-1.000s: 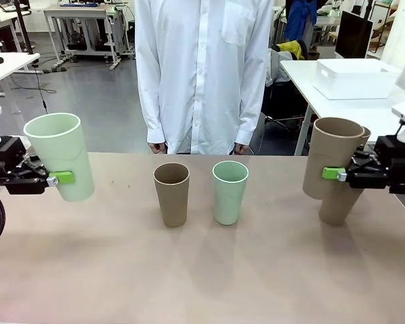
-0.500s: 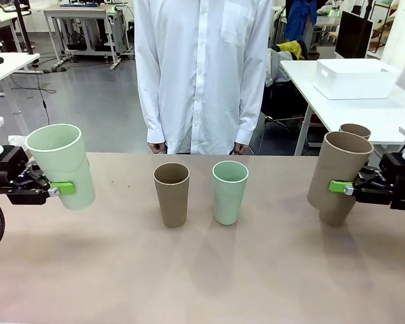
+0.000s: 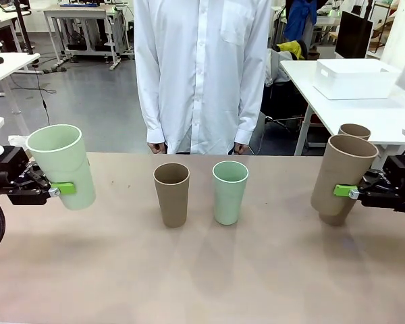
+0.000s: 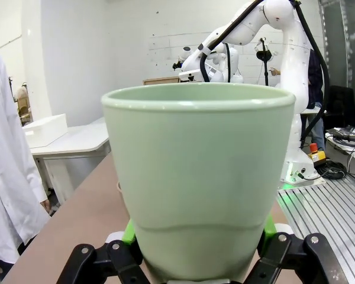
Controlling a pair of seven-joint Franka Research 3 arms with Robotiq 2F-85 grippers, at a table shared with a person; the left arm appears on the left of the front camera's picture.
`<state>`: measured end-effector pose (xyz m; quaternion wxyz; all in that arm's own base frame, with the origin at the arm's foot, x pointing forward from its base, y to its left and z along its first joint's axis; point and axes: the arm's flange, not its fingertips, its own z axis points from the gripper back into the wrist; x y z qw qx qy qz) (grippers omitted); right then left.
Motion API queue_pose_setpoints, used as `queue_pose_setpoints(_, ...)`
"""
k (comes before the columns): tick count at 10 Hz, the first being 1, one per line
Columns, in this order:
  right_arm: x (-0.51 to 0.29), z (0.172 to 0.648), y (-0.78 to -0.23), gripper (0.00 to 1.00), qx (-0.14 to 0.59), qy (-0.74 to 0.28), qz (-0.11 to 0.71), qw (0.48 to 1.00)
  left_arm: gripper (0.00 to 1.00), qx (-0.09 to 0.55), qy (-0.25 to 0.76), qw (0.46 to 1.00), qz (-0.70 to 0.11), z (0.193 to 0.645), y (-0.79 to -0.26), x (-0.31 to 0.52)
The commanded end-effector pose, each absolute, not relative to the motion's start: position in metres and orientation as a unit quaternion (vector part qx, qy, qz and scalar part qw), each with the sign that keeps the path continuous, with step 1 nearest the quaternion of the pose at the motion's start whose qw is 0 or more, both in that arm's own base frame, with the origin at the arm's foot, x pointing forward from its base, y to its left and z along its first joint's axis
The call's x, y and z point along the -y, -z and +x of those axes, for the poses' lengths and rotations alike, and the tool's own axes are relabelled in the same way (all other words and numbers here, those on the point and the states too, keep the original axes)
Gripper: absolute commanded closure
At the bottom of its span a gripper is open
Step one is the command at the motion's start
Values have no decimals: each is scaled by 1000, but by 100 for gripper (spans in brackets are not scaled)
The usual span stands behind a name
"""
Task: Stack the cups and store them in the basket.
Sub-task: Pick up two Reusable plastic cups , one in each hand, then place the stack of Reusable plastic cups into the Pantry Basket.
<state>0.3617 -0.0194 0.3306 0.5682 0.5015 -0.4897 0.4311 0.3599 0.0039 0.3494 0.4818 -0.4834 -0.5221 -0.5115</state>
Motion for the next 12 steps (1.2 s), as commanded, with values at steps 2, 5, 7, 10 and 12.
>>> queue_pose_setpoints(2,16,365,-333,14,498,-427,496,569,15,522,512,481,-484,359,-351,-4)
queue_pose_setpoints(5,16,365,-333,14,498,-427,496,569,15,522,512,481,-484,359,-351,-4)
queue_pose_setpoints(7,16,365,-333,14,498,-427,496,569,15,522,512,481,-484,359,-351,-4)
queue_pose_setpoints(10,16,365,-333,14,498,-427,496,569,15,522,512,481,-484,359,-351,-4)
queue_pose_setpoints(12,16,365,-333,14,498,-427,496,569,15,522,512,481,-484,359,-351,-4)
